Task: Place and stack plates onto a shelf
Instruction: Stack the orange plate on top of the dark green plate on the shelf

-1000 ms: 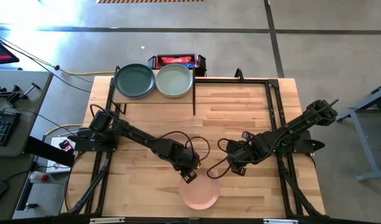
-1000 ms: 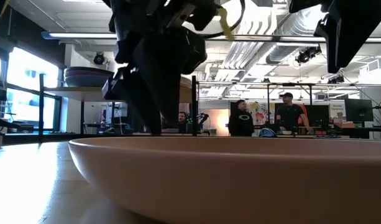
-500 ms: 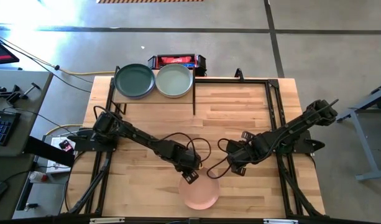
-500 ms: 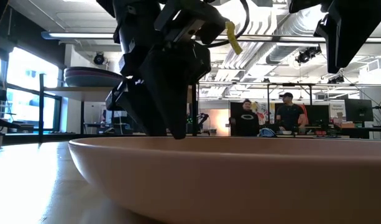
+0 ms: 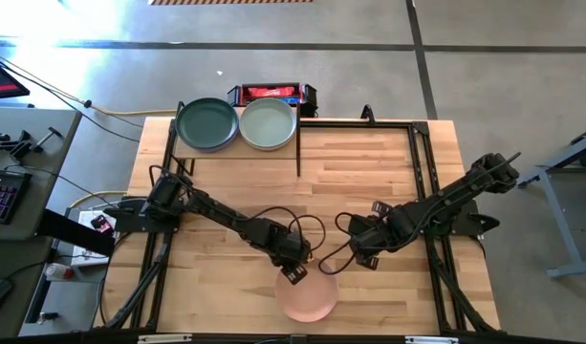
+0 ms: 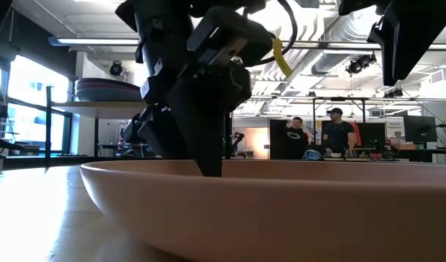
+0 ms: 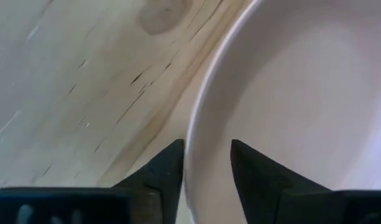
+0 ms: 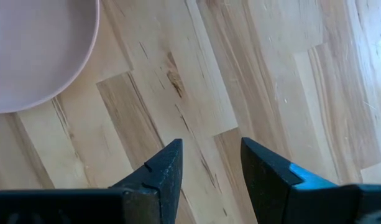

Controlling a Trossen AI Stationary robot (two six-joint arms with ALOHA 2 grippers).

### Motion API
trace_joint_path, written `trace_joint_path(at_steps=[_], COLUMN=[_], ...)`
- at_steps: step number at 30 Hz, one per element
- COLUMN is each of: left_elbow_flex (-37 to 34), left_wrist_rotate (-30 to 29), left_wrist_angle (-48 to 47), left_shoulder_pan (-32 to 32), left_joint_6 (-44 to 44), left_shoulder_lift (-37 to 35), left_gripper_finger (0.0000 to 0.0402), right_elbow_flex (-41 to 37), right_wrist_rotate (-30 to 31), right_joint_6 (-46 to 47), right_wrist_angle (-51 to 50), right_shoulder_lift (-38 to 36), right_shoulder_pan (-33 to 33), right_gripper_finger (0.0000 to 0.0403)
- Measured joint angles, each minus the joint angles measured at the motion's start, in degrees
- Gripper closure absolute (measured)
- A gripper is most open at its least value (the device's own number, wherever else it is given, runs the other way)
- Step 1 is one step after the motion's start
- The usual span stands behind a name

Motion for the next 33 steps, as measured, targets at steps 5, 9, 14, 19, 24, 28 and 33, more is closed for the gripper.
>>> trace_joint_path(at_steps=[5,9,14,19,24,28,33], left_elbow_flex=[0.0,0.0,0.0,0.0,0.0,0.0,0.0], left_wrist_rotate=[0.0,0.0,0.2,0.0,-0.4,-0.7,-1.3], left_wrist_angle=[-0.1,-0.1,-0.5,-3.7,-9.4,-14.0,-22.4], left_shoulder_pan=[0.0,0.0,0.1,1.3,4.0,6.5,10.4], left_joint_6=[0.4,0.4,1.0,2.1,2.6,4.0,5.6], left_shoulder_lift=[-0.2,-0.2,-1.0,-4.2,-9.1,-13.7,-19.4], left_gripper_finger=[0.0335,0.0386,0.0394,0.0398,0.0399,0.0399,0.04], right_elbow_flex=[0.0,0.0,0.0,0.0,0.0,0.0,0.0], right_wrist_rotate=[0.5,0.5,0.5,0.5,0.5,0.5,2.6], right_joint_6=[0.0,0.2,0.3,0.3,0.3,0.3,1.3], right_wrist_angle=[0.0,0.0,0.0,0.0,0.2,0.2,-1.7], right_shoulder_lift=[0.0,0.0,0.0,0.0,0.0,0.0,0.0], right_shoulder_pan=[0.0,0.0,0.0,0.0,0.0,0.0,0.0], right_gripper_finger=[0.0263,0.0263,0.0263,0.0263,0.0263,0.0263,0.0263])
